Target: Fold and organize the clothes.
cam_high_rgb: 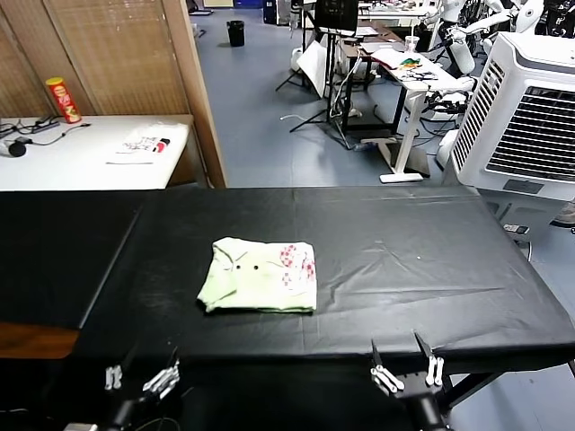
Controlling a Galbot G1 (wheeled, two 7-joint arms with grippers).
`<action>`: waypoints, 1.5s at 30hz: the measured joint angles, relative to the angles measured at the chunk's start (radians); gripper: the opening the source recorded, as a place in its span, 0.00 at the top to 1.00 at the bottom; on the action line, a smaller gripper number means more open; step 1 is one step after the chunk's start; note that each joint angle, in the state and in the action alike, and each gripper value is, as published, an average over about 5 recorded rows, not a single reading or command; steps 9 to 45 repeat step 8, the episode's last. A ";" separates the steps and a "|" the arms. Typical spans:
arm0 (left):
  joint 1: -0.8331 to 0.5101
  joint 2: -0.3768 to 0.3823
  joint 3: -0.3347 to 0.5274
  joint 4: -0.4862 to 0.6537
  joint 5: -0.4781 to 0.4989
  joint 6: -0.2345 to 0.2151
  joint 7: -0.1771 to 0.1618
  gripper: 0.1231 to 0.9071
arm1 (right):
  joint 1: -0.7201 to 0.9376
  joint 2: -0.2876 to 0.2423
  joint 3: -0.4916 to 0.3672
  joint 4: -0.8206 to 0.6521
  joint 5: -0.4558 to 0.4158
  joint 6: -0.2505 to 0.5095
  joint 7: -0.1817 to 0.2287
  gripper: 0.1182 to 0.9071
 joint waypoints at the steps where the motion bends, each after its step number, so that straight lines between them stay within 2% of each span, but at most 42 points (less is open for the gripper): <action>1: 0.008 -0.001 -0.003 -0.001 -0.004 0.000 -0.001 0.14 | -0.011 0.001 0.000 0.006 0.000 -0.002 0.002 0.14; 45: 0.032 -0.003 -0.019 -0.012 -0.018 0.002 0.001 0.14 | -0.048 0.005 0.001 0.025 -0.001 -0.003 0.004 0.14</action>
